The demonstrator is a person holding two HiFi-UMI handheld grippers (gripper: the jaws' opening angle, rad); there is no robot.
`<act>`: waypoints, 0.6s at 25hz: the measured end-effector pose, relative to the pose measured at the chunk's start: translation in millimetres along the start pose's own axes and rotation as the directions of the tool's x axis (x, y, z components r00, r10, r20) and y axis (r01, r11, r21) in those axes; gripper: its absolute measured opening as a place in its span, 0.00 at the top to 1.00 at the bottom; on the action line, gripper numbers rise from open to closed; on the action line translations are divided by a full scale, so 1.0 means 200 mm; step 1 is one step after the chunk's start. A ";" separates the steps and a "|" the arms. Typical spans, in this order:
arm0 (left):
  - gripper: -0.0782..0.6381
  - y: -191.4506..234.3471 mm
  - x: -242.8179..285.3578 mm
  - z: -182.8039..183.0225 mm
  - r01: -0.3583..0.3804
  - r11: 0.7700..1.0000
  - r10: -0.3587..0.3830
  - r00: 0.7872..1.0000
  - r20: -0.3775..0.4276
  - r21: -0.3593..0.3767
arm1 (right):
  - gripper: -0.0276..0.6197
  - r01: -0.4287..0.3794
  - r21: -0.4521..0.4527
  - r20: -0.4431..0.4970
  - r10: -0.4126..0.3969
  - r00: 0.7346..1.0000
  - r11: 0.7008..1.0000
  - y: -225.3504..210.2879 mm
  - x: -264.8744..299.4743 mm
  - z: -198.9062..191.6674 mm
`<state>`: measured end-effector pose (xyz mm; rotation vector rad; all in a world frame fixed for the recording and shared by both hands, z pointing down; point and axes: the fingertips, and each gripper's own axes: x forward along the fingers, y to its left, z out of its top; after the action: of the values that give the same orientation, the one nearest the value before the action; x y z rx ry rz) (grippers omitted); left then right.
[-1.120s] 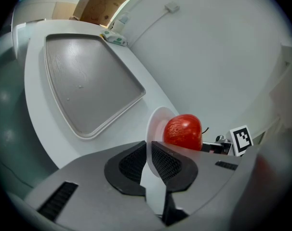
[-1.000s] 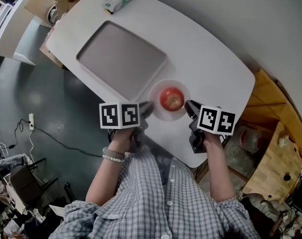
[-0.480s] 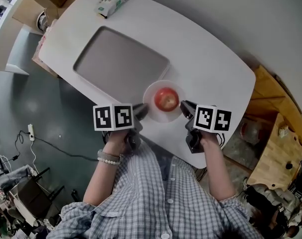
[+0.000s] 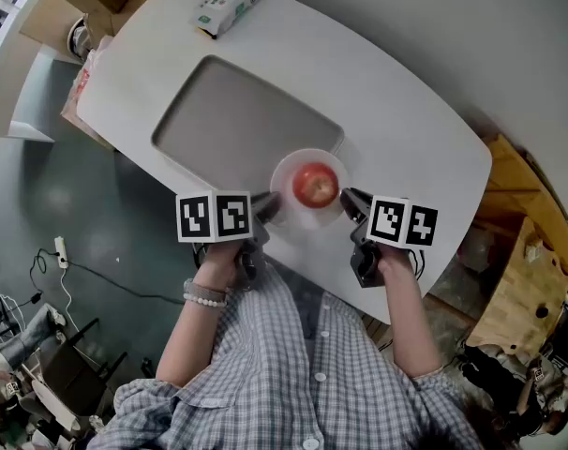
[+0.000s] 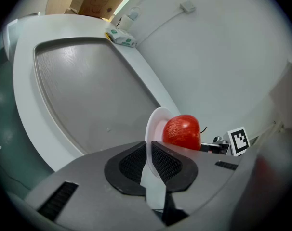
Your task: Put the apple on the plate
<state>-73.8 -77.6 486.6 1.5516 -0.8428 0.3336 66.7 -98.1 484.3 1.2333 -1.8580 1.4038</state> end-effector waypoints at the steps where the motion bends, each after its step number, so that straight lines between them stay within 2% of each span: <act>1: 0.84 0.02 -0.01 0.02 -0.001 1.000 0.001 1.000 -0.002 -0.002 | 0.87 0.001 0.000 -0.002 -0.001 1.000 1.000 0.02 0.02 0.01; 15: 0.84 0.30 -0.07 0.27 -0.033 0.999 0.034 0.998 -0.055 0.006 | 0.87 0.013 0.030 -0.036 -0.012 0.999 0.999 0.20 0.34 0.11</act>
<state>-138.1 -121.8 512.6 1.5273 -0.8260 0.4015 2.6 -141.2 511.2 1.2244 -1.8084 1.4431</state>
